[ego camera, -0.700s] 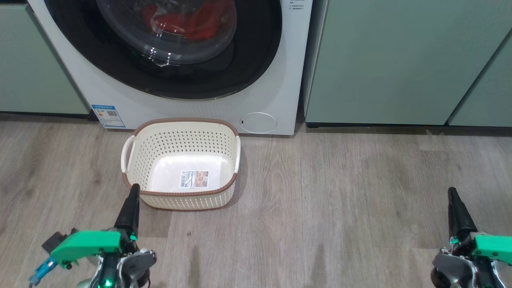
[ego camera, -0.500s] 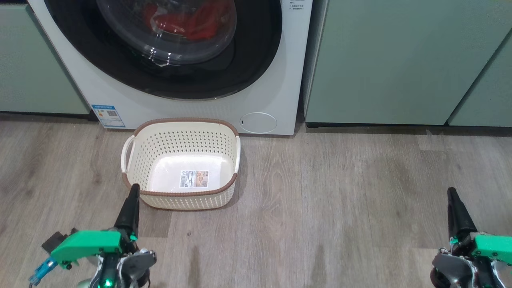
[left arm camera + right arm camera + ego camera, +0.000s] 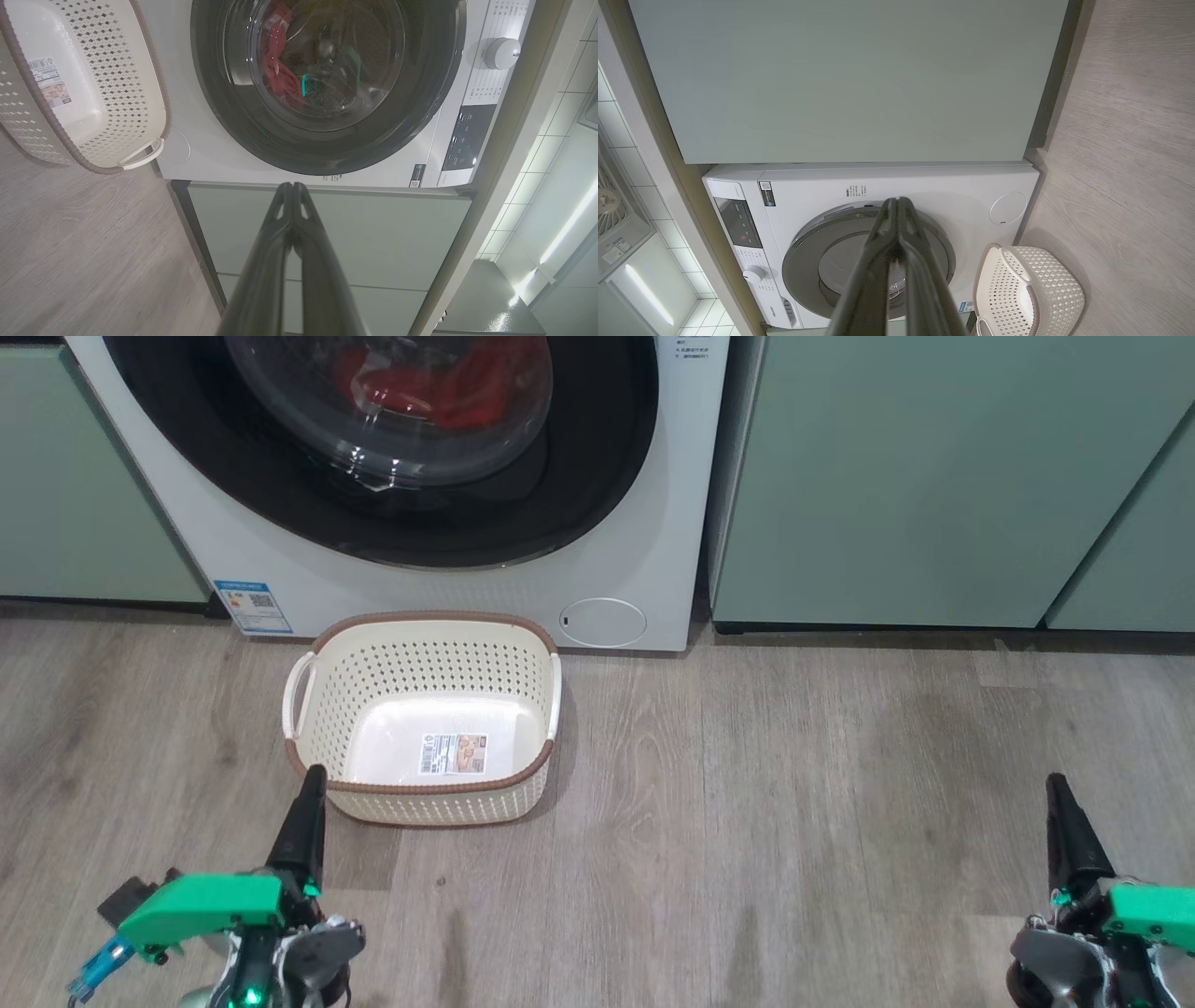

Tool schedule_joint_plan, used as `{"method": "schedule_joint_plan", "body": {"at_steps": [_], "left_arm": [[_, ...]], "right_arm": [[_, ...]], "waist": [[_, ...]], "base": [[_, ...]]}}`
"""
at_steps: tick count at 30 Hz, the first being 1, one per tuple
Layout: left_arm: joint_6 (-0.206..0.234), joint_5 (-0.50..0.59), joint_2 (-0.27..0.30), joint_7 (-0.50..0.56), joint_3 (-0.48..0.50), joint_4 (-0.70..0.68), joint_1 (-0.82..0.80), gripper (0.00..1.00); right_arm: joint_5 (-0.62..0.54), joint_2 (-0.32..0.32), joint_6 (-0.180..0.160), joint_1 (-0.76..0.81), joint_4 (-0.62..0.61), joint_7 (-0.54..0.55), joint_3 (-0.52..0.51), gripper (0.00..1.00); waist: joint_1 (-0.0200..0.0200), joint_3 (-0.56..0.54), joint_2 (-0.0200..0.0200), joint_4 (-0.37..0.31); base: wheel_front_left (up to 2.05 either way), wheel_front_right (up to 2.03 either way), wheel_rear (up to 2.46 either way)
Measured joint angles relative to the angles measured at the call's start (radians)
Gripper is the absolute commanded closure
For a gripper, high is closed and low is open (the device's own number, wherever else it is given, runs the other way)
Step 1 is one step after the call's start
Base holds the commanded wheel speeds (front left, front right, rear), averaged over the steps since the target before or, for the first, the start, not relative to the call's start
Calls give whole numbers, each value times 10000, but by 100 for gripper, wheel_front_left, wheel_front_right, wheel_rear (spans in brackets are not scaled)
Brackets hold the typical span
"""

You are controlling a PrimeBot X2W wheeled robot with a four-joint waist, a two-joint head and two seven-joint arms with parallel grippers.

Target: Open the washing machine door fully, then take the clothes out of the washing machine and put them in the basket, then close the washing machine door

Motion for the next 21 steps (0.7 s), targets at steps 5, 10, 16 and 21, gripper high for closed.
{"method": "schedule_joint_plan", "body": {"at_steps": [5,10,16,21], "left_arm": [[0,0,0,0,2,0,0,100],[0,0,0,0,2,0,0,100],[0,0,0,0,2,0,0,100],[0,0,0,0,2,0,0,100]], "right_arm": [[0,2,0,0,0,0,-6,100],[-2,2,0,0,0,0,-13,100],[-2,4,0,0,0,0,-17,100],[-2,6,0,0,0,0,-25,100]], "waist": [[0,0,0,0],[0,0,0,0],[0,0,0,0],[0,0,0,0]], "base": [[0,0,0],[0,0,0],[0,0,0],[0,0,0]]}}
